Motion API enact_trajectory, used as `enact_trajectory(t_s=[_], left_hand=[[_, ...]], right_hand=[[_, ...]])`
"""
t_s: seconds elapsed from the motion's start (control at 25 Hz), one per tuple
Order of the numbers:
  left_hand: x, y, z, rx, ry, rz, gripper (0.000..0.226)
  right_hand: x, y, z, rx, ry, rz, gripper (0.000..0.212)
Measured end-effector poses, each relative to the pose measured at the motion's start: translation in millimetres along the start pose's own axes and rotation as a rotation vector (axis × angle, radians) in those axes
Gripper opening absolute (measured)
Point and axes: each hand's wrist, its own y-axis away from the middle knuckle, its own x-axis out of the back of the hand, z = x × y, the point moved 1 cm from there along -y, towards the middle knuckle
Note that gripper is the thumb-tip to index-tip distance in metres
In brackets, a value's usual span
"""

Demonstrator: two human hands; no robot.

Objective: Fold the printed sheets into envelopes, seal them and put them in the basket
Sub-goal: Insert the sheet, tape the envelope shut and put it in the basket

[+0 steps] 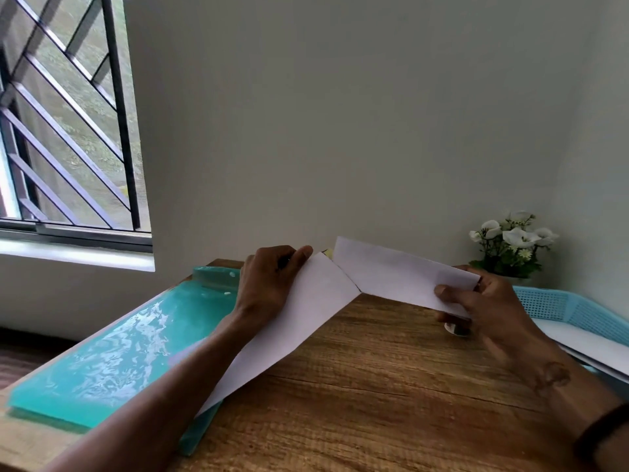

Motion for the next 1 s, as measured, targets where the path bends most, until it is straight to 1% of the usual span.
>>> enact_trajectory(t_s=[0.04, 0.16, 0.24, 0.4, 0.56, 0.64, 0.72, 0.76, 0.84, 0.88, 0.92, 1.0], left_hand=[[1, -1, 0, -0.019, -0.030, 0.013, 0.053], [1, 0, 2, -0.102, -0.110, -0.001, 0.033], [1, 1, 2, -0.172, -0.134, -0.013, 0.028], [3, 3, 4, -0.216, -0.161, -0.053, 0.031], [-7, 10, 11, -0.268, -0.203, -0.089, 0.035], [-9, 13, 16, -0.283, -0.203, -0.101, 0.042], [-6, 13, 18, -0.314, -0.209, -0.148, 0.054], [-6, 13, 18, -0.348, -0.256, -0.197, 0.064], [-6, 14, 16, -0.406, -0.433, -0.347, 0.104], [-7, 14, 14, -0.422, -0.517, -0.412, 0.118], [-9, 15, 13, -0.434, -0.571, -0.441, 0.123], [-12, 17, 10, -0.433, -0.584, -0.422, 0.115]], right_hand=[[0, 1, -2, -0.023, 0.022, -0.012, 0.029], [-2, 3, -5, -0.062, 0.087, -0.028, 0.028], [-3, 5, -7, -0.072, 0.129, -0.028, 0.024], [-4, 4, -6, -0.076, 0.210, -0.037, 0.019], [-16, 5, 5, -0.119, 0.284, -0.086, 0.021], [-24, 9, 10, -0.133, 0.268, -0.120, 0.019], [-29, 11, 12, -0.142, 0.140, -0.102, 0.019], [-28, 11, 11, -0.154, 0.058, -0.072, 0.020], [-24, 10, 9, -0.164, -0.053, -0.003, 0.024], [-21, 9, 8, -0.161, -0.067, 0.026, 0.025], [-19, 8, 8, -0.158, -0.062, 0.040, 0.026], [-20, 7, 9, -0.152, -0.039, 0.009, 0.027]])
